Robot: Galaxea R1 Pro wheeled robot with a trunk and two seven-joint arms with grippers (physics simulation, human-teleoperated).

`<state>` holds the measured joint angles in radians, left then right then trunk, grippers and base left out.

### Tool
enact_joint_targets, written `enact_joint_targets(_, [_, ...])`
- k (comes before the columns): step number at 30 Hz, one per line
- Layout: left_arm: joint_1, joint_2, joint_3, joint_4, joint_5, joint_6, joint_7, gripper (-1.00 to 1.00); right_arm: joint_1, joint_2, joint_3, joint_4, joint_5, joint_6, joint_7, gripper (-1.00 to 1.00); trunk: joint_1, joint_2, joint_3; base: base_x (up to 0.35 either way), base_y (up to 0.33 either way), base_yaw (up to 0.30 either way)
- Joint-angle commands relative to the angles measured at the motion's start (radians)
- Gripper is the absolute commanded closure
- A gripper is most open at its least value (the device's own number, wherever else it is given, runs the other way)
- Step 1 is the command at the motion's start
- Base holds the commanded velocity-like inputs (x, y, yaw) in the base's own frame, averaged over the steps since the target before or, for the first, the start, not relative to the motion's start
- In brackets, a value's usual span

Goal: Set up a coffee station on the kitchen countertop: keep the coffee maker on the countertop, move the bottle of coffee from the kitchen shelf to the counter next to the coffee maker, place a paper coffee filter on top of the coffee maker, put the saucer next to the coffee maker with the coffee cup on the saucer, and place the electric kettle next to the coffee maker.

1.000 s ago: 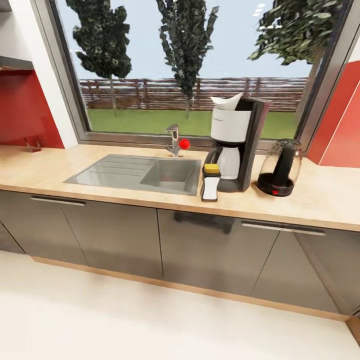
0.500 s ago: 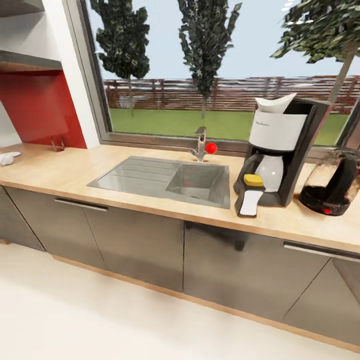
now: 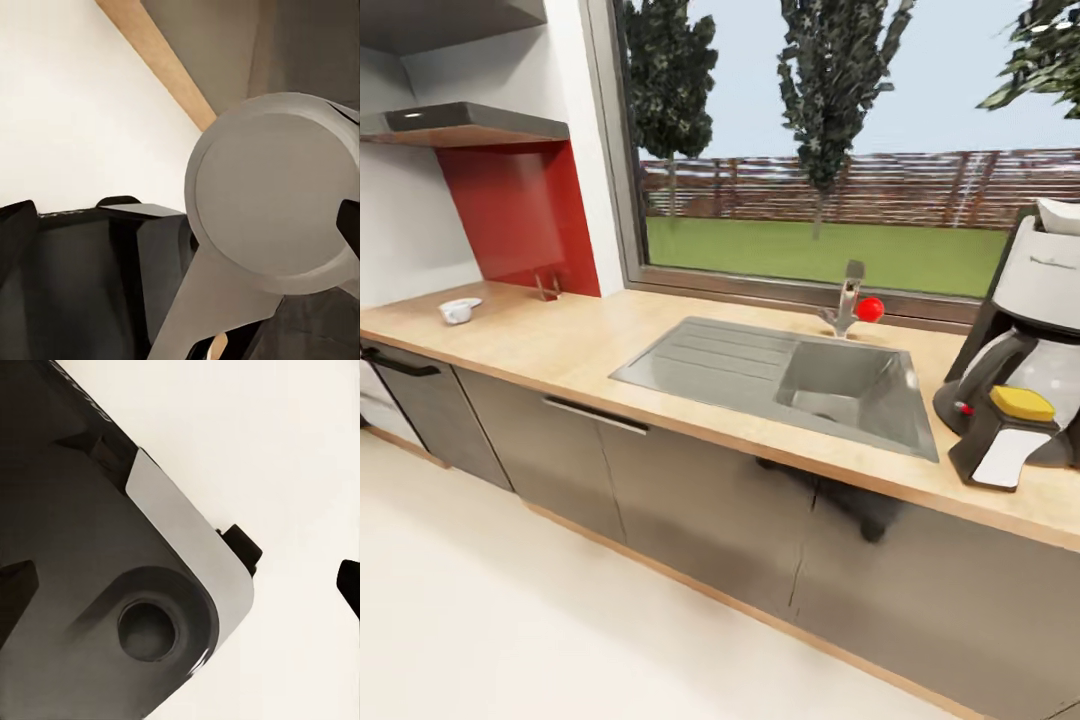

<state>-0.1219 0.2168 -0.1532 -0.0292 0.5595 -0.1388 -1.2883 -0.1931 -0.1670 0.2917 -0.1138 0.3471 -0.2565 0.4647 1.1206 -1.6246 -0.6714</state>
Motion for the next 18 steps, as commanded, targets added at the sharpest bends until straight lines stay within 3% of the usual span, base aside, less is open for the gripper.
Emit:
enact_joint_targets(1, [-0.001, 0.000, -0.008, 0.001, 0.006, -0.010, 0.000, -1.00, 0.000, 0.000, 0.003, 0.000, 0.003, -0.004, 0.000, -1.00, 0.000, 0.000, -0.001, 0.170, 0.269, 0.269])
enact_joint_targets(12, [-0.001, 0.001, -0.006, 0.001, 0.006, -0.010, -0.001, -1.00, 0.000, 0.000, 0.003, 0.000, 0.003, -0.004, -0.001, -1.00, 0.000, 0.000, -0.001, 0.129, 0.293, 0.264])
enact_joint_targets(18, [-0.001, 0.001, -0.006, 0.000, 0.006, -0.010, -0.002, -1.00, 0.000, 0.000, 0.001, 0.000, 0.003, -0.004, 0.000, -1.00, 0.000, 0.000, -0.001, 0.163, 0.295, 0.088])
